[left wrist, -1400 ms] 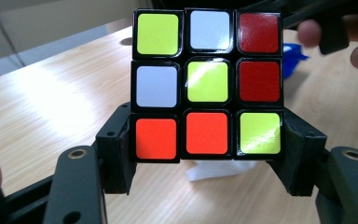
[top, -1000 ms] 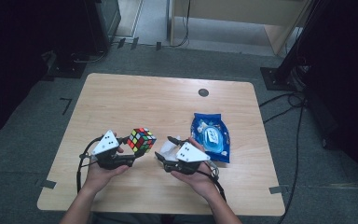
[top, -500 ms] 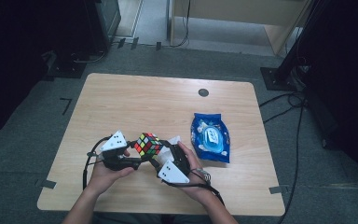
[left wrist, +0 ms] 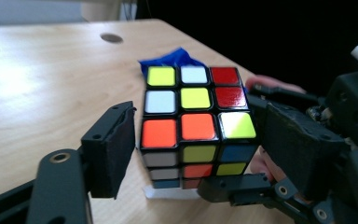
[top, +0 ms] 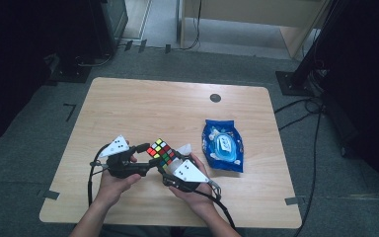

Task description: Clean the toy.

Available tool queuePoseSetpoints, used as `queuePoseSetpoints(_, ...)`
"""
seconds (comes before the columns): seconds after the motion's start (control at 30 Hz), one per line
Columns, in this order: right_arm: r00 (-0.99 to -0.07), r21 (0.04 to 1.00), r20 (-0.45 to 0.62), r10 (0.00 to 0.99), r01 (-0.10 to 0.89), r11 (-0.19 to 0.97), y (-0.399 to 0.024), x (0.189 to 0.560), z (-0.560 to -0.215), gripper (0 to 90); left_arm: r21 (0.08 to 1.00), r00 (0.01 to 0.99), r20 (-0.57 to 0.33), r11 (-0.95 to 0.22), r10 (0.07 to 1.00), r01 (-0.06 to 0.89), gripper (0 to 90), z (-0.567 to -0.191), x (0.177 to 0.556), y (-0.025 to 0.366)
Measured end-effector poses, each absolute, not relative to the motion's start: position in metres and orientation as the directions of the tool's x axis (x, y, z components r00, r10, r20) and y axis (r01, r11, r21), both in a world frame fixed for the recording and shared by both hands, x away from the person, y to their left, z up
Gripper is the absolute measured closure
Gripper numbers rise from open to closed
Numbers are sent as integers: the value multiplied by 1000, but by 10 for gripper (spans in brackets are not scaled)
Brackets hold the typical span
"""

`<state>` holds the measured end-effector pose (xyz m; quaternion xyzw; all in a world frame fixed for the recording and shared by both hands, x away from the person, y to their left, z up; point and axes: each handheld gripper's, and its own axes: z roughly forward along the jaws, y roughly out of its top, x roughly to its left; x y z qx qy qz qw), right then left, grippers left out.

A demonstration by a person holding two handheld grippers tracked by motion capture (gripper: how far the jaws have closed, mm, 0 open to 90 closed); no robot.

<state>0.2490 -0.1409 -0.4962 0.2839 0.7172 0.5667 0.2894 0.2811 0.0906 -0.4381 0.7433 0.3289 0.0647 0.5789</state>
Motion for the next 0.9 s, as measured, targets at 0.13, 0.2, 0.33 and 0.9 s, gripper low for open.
queuePoseSetpoints(0.13, -652, 985, -37, 757, 105, 138, -148, 252, -491, 350, 907, 769, -317, -59, 555, 416, 245, -438, 284, 102)
queuePoseSetpoints(0.2, -642, 989, 2, 767, 117, 96, -157, 255, -486, 350, 896, 753, -361, -19, 550, 443, 247, -440, 288, 110)
queuePoseSetpoints(0.33, -645, 987, 11, 764, 131, 97, -157, 254, -488, 350, 886, 760, -404, 11, 509, 463, 259, -442, 288, 107)
queuePoseSetpoints(0.9, -666, 982, -77, 742, 79, 172, -133, 241, -491, 348, 875, 742, -336, -101, 580, 474, 338, -440, 279, 79)
